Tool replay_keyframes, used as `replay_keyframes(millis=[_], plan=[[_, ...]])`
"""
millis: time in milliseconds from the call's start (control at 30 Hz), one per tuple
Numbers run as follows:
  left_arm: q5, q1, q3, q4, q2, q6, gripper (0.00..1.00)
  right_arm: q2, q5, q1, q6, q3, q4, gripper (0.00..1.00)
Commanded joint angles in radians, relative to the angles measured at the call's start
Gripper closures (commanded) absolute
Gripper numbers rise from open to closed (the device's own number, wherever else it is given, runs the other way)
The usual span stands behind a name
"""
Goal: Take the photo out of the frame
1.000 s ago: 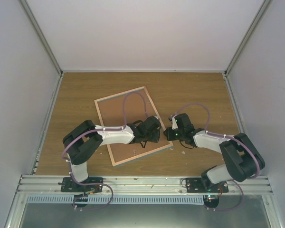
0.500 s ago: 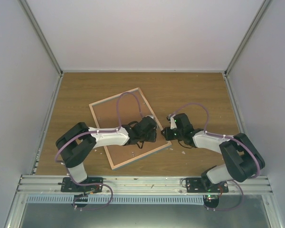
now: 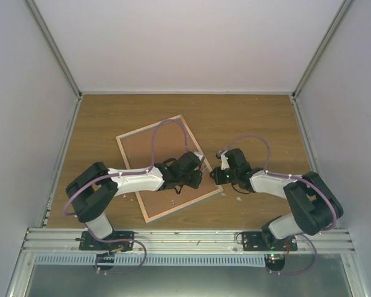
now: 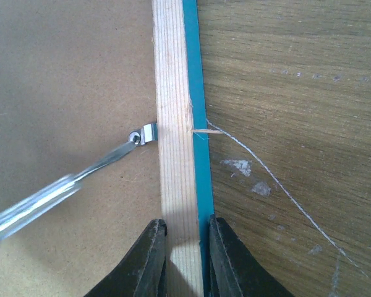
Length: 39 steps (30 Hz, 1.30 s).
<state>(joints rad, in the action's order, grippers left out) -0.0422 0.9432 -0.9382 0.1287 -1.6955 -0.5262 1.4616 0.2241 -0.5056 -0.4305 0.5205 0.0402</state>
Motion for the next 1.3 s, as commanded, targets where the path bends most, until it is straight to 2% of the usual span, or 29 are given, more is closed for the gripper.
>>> replay_keyframes(millis=[0,167,367,833,1267], plan=[[-0.009,0.021,0.004,0.028,0.091,0.114,1.00,0.036,-0.026,0.004,-0.013,-0.019,-0.045,0.99],[-0.069,0.006,0.030,0.060,0.146,0.099,1.00,0.039,-0.028,0.004,-0.007,-0.019,-0.043,0.99],[-0.082,-0.024,-0.061,0.153,0.044,0.119,1.00,0.047,-0.021,0.004,-0.001,-0.019,-0.043,0.99],[-0.047,-0.064,-0.174,0.186,-0.095,0.217,1.00,0.052,-0.009,0.001,0.014,-0.018,-0.043,0.99],[0.036,-0.041,-0.182,0.216,-0.107,0.344,1.00,0.076,-0.007,0.002,0.020,-0.001,-0.043,1.00]])
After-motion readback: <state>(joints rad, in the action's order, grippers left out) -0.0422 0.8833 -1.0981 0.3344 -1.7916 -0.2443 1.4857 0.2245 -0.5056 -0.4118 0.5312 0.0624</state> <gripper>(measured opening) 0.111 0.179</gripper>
